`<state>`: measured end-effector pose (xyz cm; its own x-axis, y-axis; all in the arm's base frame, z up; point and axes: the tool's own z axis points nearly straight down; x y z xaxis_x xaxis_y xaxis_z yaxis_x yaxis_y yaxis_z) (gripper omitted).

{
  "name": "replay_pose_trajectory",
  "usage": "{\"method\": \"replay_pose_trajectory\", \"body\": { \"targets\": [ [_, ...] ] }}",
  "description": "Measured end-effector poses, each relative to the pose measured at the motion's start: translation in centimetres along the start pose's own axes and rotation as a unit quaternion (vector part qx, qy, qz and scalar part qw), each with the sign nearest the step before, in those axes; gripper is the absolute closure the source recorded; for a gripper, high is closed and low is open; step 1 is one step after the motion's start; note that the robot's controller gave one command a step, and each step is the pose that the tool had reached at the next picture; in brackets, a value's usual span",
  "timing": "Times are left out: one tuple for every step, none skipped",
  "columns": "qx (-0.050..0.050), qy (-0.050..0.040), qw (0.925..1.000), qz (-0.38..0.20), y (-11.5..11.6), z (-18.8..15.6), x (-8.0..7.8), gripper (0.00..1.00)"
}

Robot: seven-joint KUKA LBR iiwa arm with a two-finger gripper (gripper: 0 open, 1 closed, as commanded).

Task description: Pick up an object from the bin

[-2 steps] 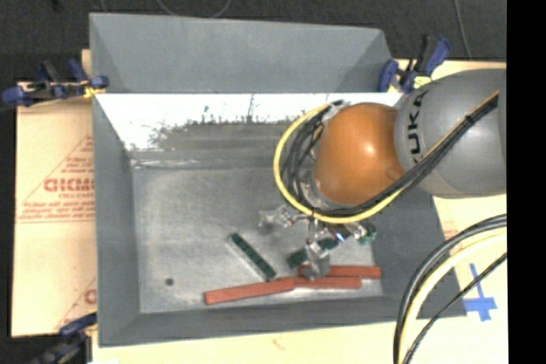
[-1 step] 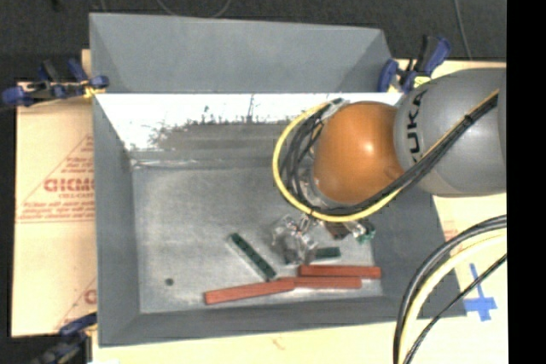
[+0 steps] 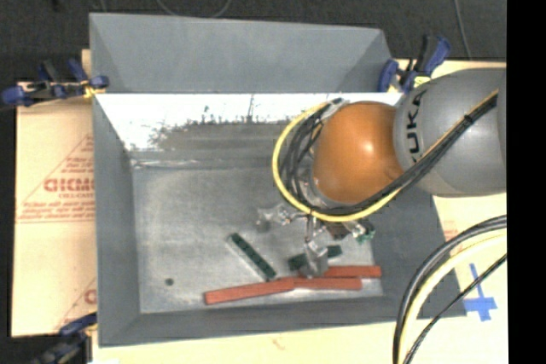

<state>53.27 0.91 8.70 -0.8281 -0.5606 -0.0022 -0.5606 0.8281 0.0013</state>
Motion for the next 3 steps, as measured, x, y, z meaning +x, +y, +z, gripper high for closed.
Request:
{"method": "replay_pose_trajectory", "body": {
  "targets": [
    [0.001, 0.0007, 1.0, -0.006, -1.6, 1.7, 4.4, 0.0],
    [0.004, -0.0045, 1.0, -0.007, -1.7, 1.3, 3.9, 1.0],
    [0.005, -0.0041, 1.0, 0.006, -4.7, -17.3, 1.4, 1.0]
  ]
}}
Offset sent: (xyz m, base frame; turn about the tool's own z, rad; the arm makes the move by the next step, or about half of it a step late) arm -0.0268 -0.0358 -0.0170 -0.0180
